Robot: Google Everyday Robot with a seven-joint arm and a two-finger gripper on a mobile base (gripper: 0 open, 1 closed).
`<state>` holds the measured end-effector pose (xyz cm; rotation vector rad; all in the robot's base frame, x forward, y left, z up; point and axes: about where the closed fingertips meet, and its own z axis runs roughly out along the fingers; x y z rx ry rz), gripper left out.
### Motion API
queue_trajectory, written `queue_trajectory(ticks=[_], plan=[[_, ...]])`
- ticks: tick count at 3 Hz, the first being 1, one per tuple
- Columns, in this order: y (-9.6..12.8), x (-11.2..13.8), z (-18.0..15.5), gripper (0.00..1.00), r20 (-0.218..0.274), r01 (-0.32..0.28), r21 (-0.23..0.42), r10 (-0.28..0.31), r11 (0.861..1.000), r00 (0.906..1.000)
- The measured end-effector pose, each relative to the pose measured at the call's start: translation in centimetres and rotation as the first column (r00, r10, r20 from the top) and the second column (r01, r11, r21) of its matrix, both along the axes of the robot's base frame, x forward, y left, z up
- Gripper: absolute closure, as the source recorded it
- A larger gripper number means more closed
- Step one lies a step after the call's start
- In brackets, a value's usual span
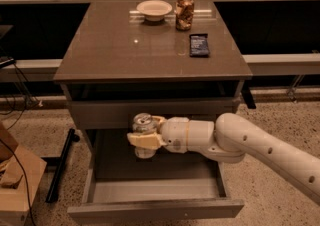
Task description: Place 7up can into middle drawer
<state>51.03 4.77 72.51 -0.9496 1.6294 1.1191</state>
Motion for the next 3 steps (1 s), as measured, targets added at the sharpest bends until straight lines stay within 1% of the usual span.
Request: queue_trajectory(ticks=[1, 2, 3], plan=[[0.0, 2.1, -6.3, 1.0, -0.105, 0.055, 0.04, -0.051, 0.998, 0.9932], [0.3, 2.1, -8.4, 1.0, -0.146, 0.061, 0.063, -0.051, 0.996, 0.988], [0.2, 2.3, -9.5, 1.0, -0.143, 0.072, -0.072, -0.081, 0.995, 0.9864]])
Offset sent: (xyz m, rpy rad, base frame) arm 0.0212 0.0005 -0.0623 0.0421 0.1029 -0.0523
